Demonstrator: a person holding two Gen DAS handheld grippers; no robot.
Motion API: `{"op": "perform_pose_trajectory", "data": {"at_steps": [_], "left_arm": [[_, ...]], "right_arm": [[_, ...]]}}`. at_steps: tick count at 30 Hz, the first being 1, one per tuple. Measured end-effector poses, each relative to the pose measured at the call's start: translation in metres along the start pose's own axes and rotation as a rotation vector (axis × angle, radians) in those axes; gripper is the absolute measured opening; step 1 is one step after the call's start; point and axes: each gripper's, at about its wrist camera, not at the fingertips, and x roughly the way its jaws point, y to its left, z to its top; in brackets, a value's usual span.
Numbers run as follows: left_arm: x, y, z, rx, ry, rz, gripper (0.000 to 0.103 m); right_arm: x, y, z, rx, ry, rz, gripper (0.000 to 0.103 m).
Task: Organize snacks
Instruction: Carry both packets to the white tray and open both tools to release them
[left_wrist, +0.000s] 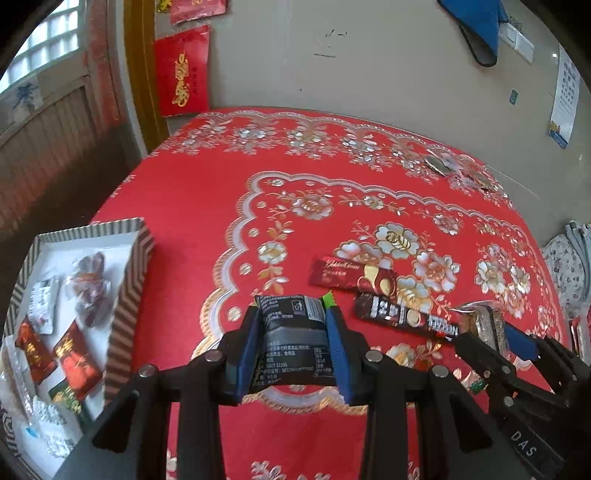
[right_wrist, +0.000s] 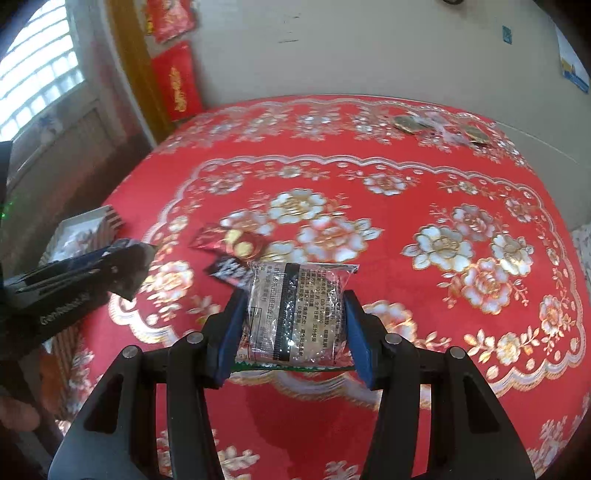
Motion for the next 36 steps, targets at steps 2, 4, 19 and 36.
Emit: {"op": "perform_pose_trajectory", "data": {"at_steps": [2,4,19,36], "left_arm": [[-0.006,0.005,-0.005,0.001,-0.011,0.01,0.039],[-0.012,0.01,-0.01,-0.004,-0.023,0.021,0.039],[-0.043,0.066,-0.039,-0.051,-0.076,0.104,0.039],[-0.066,0.133,-0.057,-0.144,-0.091,0.162,0.039]], "right_arm": [[-0.002,0.01,-0.004,-0.016,0.0,0.01,0.051],[-0.004,0.019,-0.007,-0.025,-0.001,0.022,0.051],[-0.007,0.093,-0.018,-0.143,0.002,0.105,0.051],[-0.003,0.176,-0.021,-0.284,0.018,0.165,0.051]]}}
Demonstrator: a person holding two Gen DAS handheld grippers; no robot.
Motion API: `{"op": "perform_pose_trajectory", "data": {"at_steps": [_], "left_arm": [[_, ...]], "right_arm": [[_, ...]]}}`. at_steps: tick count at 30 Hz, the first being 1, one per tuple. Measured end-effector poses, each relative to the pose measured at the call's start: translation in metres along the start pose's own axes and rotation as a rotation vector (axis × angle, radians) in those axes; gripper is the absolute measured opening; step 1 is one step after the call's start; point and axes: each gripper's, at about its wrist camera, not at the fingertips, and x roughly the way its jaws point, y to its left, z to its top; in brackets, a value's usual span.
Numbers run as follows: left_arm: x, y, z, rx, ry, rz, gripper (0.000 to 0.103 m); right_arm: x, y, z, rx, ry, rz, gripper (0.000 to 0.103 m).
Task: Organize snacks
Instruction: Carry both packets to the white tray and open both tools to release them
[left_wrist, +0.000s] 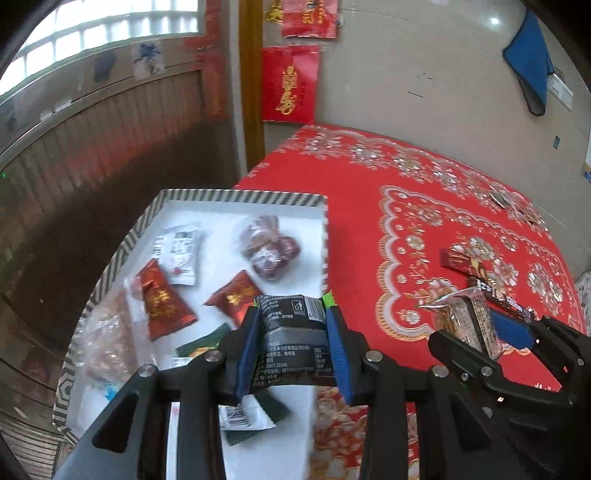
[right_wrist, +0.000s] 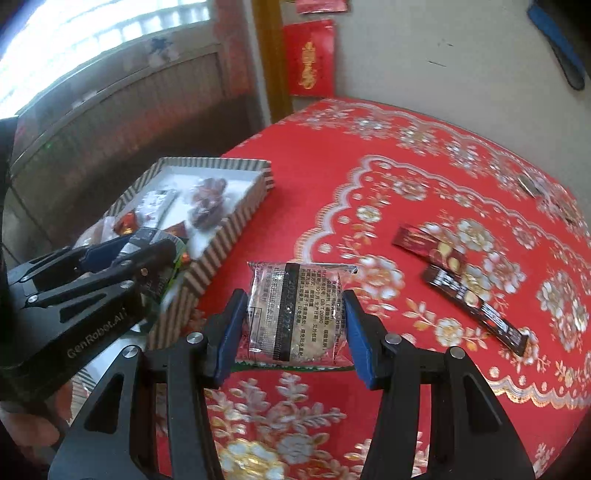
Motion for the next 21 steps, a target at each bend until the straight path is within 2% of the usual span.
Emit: {"op": "perform_pose_trajectory", "data": {"at_steps": [21], "left_arm": [[-0.01,0.088,-0.021,-0.123,0.002,0.074,0.039]], "right_arm": [[0.033,0.086,0.022,-0.141,0.038,0.083,0.051]]}}
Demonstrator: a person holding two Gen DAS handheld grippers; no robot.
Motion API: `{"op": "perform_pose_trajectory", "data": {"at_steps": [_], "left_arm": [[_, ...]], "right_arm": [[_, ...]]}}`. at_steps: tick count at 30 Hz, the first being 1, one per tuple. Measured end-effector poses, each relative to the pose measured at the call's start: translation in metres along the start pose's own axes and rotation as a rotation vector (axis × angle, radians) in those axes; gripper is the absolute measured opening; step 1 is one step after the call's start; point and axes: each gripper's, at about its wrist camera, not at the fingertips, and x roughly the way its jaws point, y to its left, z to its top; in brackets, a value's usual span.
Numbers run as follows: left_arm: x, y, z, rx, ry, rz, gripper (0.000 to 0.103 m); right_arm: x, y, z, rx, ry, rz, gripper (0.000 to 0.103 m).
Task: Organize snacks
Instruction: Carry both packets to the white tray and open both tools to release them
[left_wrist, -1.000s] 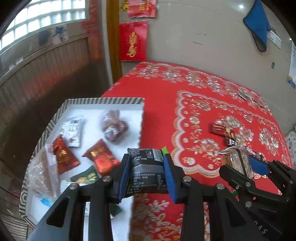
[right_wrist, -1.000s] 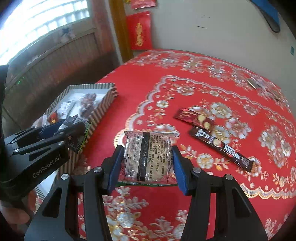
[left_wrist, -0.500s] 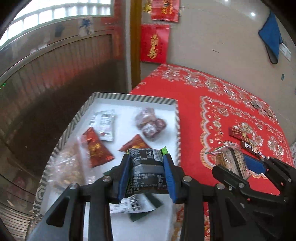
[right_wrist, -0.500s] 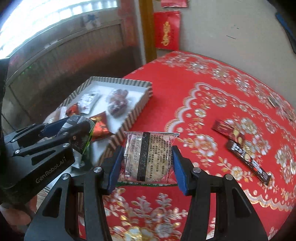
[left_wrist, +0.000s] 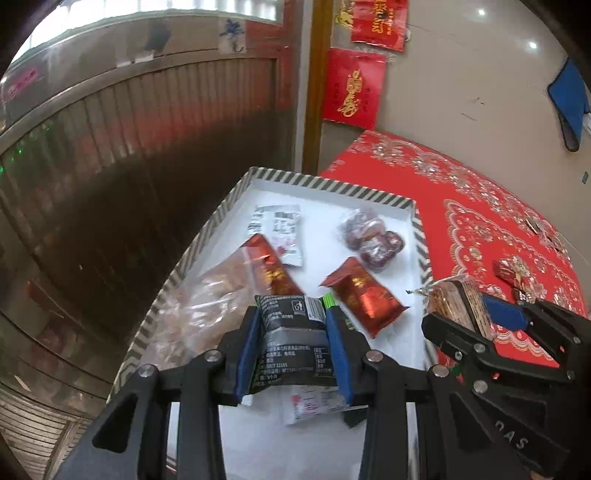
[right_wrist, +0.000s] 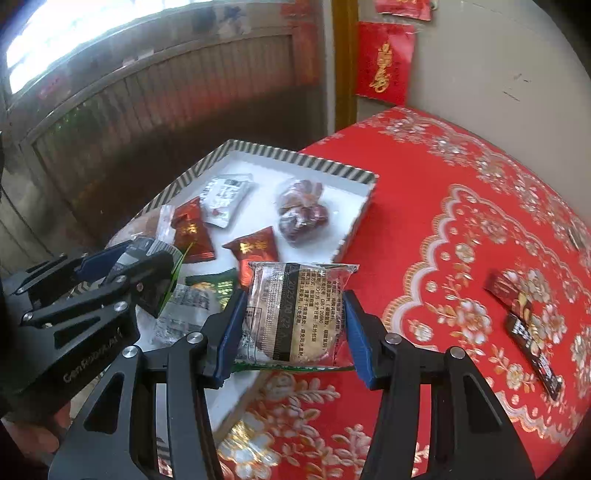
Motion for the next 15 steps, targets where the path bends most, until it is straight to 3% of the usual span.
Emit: {"op": "perform_pose_trajectory", "data": {"at_steps": [15], "left_arm": [[0.003,0.017,-0.01,-0.002,0.008,-0.006,0.039]], "right_arm": [[0.036,0.026,0.007,-0.009,0.059,0.055,0.051]]}}
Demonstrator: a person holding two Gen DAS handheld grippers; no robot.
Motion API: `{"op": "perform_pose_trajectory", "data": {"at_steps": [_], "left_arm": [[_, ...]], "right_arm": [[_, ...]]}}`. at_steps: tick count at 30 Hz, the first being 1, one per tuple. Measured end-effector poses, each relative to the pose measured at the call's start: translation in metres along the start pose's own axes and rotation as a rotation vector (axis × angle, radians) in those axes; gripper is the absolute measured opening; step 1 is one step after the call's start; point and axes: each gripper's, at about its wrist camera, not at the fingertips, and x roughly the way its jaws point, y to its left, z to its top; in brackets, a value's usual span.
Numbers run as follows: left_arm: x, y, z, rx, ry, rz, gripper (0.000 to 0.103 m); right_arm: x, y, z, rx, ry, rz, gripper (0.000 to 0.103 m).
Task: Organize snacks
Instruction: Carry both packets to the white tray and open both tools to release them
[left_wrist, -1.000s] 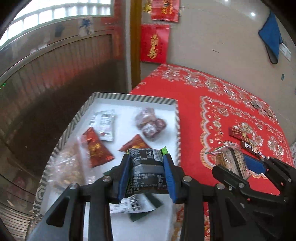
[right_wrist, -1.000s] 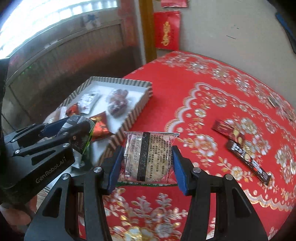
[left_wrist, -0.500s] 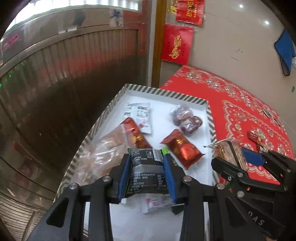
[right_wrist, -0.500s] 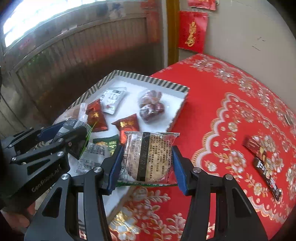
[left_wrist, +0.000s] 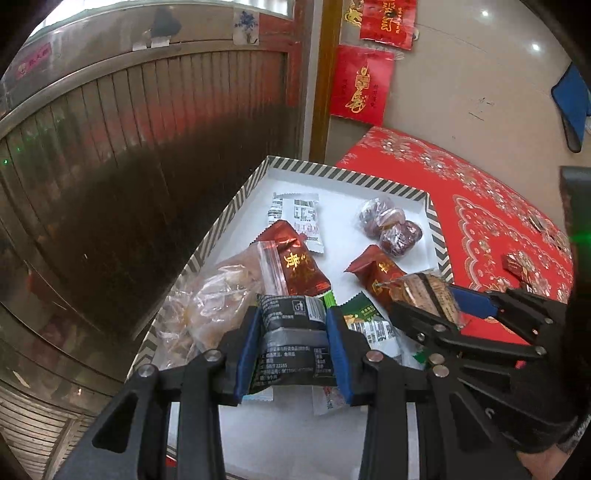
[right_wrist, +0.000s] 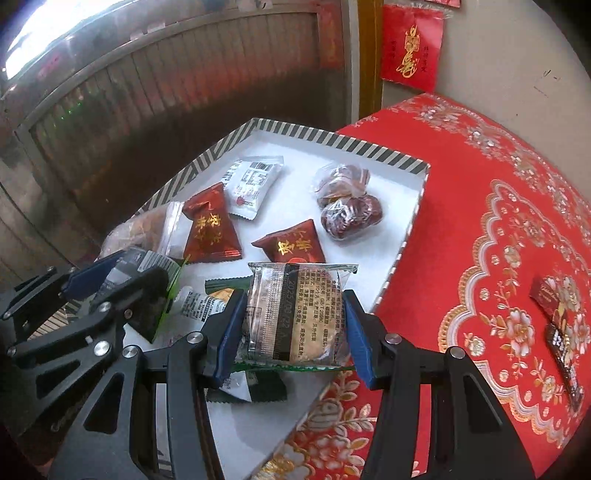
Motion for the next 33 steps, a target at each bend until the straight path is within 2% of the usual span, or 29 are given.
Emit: {"op": "perform_pose_trajectory", "data": {"at_steps": [15,18,23,27,33], "left_arm": [[-0.002,0.002,-0.004,-0.011,-0.001,-0.024,0.046],[-0.003,0.001,-0.003,-0.012,-0.006,-0.019,0.053],[-0.009,0.004,-0.001,-0.038,-0.029,-0.018,0.072],[-0.014,0.007,-0.001,-0.046,-0.041,-0.004,0.075],[-0.025,0.006,-0.002,-0.017,-0.078,0.042,0.078]], "right_arm": [[0.003,-0.006,-0.001,0.058,0.003,0.057,0.052],[0.0,-0.008,-0.001,0.065,-0.002,0.053,0.052],[-0.008,-0.013,0.0,0.09,-0.019,0.049,0.052],[-0.007,-0.017,0.002,0.119,-0.022,0.097,0.052],[0.0,-0.01,0.0,0.113,0.0,0.113,0.053]]}}
